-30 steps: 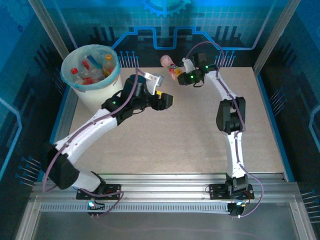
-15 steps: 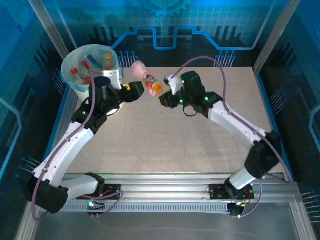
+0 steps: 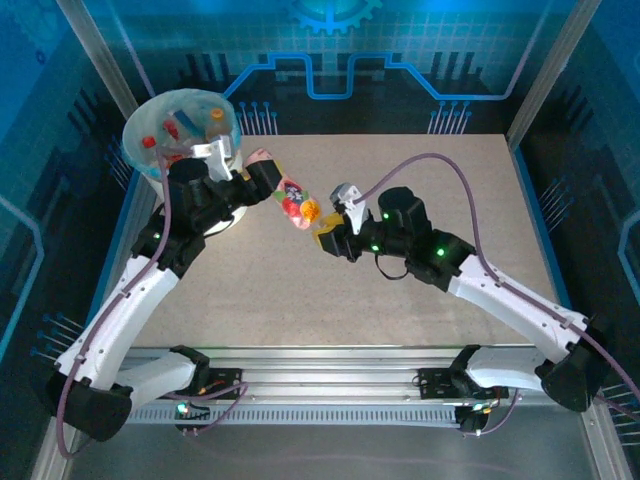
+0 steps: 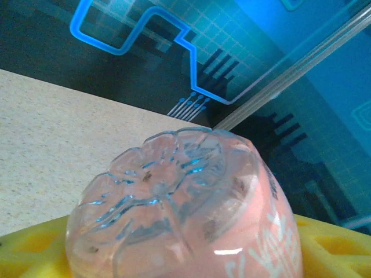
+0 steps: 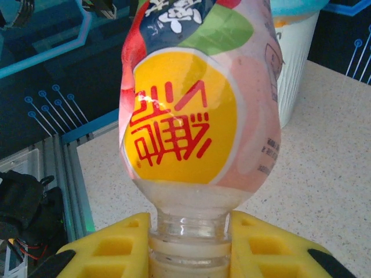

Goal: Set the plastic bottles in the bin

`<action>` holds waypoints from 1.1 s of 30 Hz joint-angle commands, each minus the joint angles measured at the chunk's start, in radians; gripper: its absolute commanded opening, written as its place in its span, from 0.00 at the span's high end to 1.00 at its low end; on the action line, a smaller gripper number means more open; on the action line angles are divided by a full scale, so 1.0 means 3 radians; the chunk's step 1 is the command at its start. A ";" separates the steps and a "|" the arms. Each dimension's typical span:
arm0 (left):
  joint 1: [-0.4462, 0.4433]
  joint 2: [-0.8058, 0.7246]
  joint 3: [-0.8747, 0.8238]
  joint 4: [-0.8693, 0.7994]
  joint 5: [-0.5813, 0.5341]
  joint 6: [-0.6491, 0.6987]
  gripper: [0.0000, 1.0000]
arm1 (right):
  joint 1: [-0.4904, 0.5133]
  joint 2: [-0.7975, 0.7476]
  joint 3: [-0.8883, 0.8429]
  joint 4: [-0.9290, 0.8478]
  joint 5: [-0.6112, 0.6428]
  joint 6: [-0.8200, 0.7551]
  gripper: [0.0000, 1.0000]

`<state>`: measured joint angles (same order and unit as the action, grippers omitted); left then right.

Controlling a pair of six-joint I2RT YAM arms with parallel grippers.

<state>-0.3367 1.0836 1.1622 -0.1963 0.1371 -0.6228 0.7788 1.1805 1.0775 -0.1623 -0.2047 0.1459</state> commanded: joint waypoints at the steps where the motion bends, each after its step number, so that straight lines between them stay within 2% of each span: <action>1: 0.0035 -0.0070 -0.0052 0.0202 0.0095 -0.0202 0.39 | 0.0099 -0.0150 -0.0073 0.0158 -0.0090 -0.0122 1.00; 3: 0.0034 -0.0083 -0.0077 0.0236 0.0141 -0.0252 0.49 | 0.0109 -0.0171 -0.0089 0.0145 -0.0057 -0.0126 1.00; 6: 0.0036 -0.0113 -0.0077 0.0237 0.0159 -0.0272 0.54 | 0.0114 -0.0182 -0.0089 0.0112 -0.0011 -0.0123 0.92; 7: 0.0033 -0.0129 -0.0065 0.0223 0.0135 -0.0261 0.54 | 0.0117 -0.0184 -0.0081 0.0101 0.0001 -0.0115 0.84; 10: 0.0038 -0.0194 0.0012 0.0152 -0.0088 -0.0153 0.54 | 0.0134 -0.0192 -0.0059 0.0094 0.0071 -0.0078 0.45; 13: 0.0100 -0.0222 0.0226 0.0033 -0.0395 0.0082 0.55 | 0.0149 -0.0202 -0.0010 0.0083 0.0097 -0.0061 0.29; 19: 0.0404 -0.0058 0.1043 -0.0268 -0.1189 0.1033 0.58 | 0.0179 -0.0196 0.0208 -0.0151 0.0251 -0.0148 0.24; 25: 0.0593 0.0351 0.1554 -0.0008 -0.1811 0.2155 0.58 | 0.0181 -0.0192 0.0334 -0.0381 0.0383 -0.0241 0.23; 29: 0.0816 0.0629 0.1714 -0.0007 -0.2067 0.2512 0.58 | 0.0183 -0.0226 0.0323 -0.0458 0.0451 -0.0244 0.23; 33: 0.1062 0.0766 0.1577 0.0042 -0.2240 0.2695 0.58 | 0.0186 -0.0254 0.0289 -0.0514 0.0526 -0.0243 0.23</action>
<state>-0.0696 1.2938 1.6604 -0.1974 -0.4343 0.0673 0.8192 1.1313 1.1522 -0.2859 -0.0811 0.0860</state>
